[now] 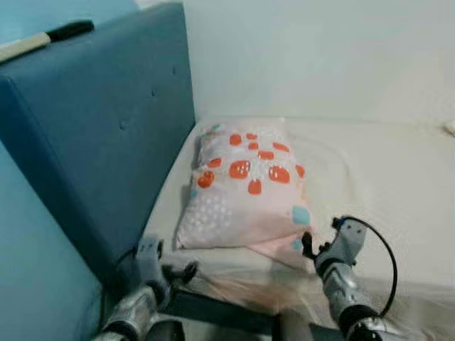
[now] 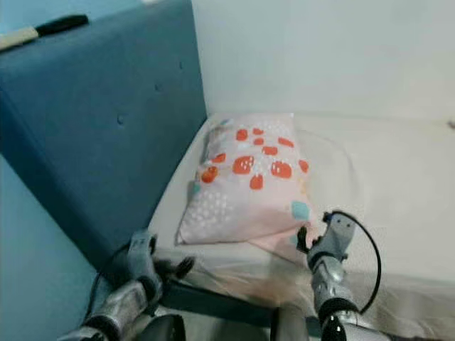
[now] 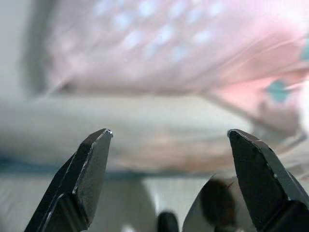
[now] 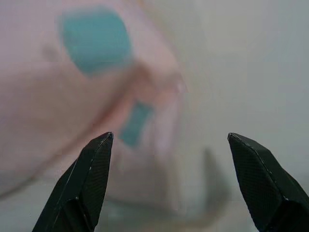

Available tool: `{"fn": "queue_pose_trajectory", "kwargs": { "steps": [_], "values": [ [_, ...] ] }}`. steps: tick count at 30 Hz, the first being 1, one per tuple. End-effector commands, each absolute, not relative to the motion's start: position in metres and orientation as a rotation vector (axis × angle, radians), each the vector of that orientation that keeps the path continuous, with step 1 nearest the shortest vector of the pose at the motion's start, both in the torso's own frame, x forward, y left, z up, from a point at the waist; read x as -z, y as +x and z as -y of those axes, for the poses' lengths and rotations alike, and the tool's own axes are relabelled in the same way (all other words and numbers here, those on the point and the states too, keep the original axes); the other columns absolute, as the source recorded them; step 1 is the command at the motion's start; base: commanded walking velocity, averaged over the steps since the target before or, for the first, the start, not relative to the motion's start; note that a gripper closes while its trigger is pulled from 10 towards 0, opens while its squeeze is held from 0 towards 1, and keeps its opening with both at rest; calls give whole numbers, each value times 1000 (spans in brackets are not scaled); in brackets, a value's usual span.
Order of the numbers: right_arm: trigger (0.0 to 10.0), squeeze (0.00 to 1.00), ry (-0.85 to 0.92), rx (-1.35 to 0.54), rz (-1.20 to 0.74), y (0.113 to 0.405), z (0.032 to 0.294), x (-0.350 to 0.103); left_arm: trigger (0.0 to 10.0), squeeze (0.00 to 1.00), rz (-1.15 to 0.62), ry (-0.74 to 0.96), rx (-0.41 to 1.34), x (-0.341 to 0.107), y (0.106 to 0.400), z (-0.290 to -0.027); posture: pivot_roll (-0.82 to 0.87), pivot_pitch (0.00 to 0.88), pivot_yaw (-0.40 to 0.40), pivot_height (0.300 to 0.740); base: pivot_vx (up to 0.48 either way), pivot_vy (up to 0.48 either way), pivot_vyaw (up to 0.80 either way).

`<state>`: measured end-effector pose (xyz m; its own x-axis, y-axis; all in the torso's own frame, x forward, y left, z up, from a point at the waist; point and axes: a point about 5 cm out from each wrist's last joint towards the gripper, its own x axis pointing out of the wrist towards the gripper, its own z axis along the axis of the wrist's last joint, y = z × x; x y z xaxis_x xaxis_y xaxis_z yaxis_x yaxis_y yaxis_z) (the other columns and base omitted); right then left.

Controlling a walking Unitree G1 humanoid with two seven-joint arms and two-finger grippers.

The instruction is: Clean up the room

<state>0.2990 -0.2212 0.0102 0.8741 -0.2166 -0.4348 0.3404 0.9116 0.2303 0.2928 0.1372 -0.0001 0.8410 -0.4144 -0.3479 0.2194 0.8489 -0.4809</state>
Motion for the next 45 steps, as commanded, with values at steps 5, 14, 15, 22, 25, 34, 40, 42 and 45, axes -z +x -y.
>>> {"fn": "queue_pose_trajectory", "kwargs": {
  "steps": [5, 14, 15, 22, 25, 34, 40, 42, 45],
  "values": [
    [10000, 0, 329, 248, -394, 290, 210, -1, 10000, 0, -231, -560, 633, -51, 324, -99, -20, 43, 27, 550, 0, 0, 0],
    [10000, 0, 308, 208, -386, 292, 202, -3, 10000, 0, -105, -591, 540, -87, 349, -82, -36, 64, 42, 550, 0, 0, -464],
    [10000, 0, 307, 202, -378, 292, 200, -4, 10000, 0, -92, -600, 496, -91, 353, -83, -38, 70, 45, 550, 0, 0, -594],
    [10000, 0, 306, 168, -286, 295, 193, -12, 10000, 0, -77, -497, 246, -109, 372, -104, -55, 92, 56, 550, 0, 0, -587],
    [10000, 0, 328, 135, -217, 297, 189, -21, 10000, 0, -67, -335, 122, -121, 381, -124, -64, 112, 66, 550, 0, 0, 0],
    [10000, 0, 361, 54, -88, 294, 170, -43, 10000, 0, -205, -72, -185, -106, 378, -176, -99, 175, 91, 550, 0, 0, 0],
    [10000, 0, 380, -4, -43, 283, 154, -57, 10000, 0, -293, -187, -165, -88, 370, -172, -112, 210, 94, 550, 0, 0, 0],
    [10000, 0, 389, -10, -28, 279, 151, -63, 10000, 0, -304, -301, -81, -84, 370, -156, -118, 243, 93, 550, 0, 0, 0],
    [10000, 0, 399, -17, -15, 275, 149, -69, 10000, 0, -304, -364, -25, -84, 370, -144, -120, 258, 95, 550, 0, 0, 0]
  ]
}}
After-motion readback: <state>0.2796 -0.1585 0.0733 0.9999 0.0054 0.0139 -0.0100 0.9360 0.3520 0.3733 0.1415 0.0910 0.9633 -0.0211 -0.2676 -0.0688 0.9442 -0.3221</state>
